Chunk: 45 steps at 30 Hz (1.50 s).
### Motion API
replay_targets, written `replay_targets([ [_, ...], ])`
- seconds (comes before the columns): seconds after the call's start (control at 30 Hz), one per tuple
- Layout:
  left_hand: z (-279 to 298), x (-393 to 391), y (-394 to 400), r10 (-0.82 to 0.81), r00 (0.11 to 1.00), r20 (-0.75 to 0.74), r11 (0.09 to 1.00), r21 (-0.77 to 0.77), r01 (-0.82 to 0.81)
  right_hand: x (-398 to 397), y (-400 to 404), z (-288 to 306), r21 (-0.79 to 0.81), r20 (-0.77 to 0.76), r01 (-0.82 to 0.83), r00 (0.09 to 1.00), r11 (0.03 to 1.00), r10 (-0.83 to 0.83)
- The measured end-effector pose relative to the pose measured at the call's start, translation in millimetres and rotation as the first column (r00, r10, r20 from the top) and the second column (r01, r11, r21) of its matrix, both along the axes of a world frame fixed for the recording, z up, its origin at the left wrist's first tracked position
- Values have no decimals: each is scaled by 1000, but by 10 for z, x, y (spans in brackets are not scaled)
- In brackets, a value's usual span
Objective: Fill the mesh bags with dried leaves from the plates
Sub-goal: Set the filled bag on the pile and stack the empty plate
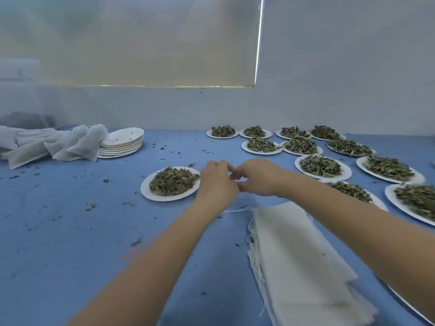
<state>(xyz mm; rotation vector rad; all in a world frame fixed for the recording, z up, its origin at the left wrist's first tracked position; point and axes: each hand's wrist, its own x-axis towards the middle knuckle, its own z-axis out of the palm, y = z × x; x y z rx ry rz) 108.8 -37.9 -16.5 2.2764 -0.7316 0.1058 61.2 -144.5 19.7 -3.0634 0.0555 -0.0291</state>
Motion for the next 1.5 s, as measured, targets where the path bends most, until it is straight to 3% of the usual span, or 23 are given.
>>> replay_targets([
  [0.17, -54, -422, -438, -165, 980, -111, 982, 76, 174, -508, -393, -123, -114, -75, 51, 995, 992, -60],
  [0.37, -166, -585, -384, -179, 967, -181, 947, 234, 220, -925, -683, -311, 156, -29, 72, 997, 985, -68],
  [0.53, -230, -611, -277, -235, 965, -117, 960, 125, 249, -920, -704, -334, 241, 106, 59, 991, 969, -87],
  [0.7, -198, -617, -251, -193, 979, -60, 970, -160, 181, -963, -702, -300, 244, 238, -5, 970, 970, -55],
  [0.9, -6, -690, -196, -252, 935, -249, 871, -479, 107, -1064, -676, -130, 403, 385, 1, 907, 915, -171],
  [1.1, 178, -743, -95, -256, 948, -189, 842, -525, 123, -1063, -550, 61, 356, 487, -54, 863, 933, -136],
  [1.23, 246, -700, -4, -168, 975, -145, 829, -557, 60, -997, -432, 83, 405, 563, -113, 813, 907, -150],
  [1.37, 297, -591, 97, -52, 995, -85, 837, -547, -3, -885, -279, 110, 319, 593, -124, 800, 940, -95],
  [1.5, 329, -443, 193, 16, 1000, 27, 865, -502, 0, -758, -122, 121, 421, 568, -175, 816, 890, -108],
])
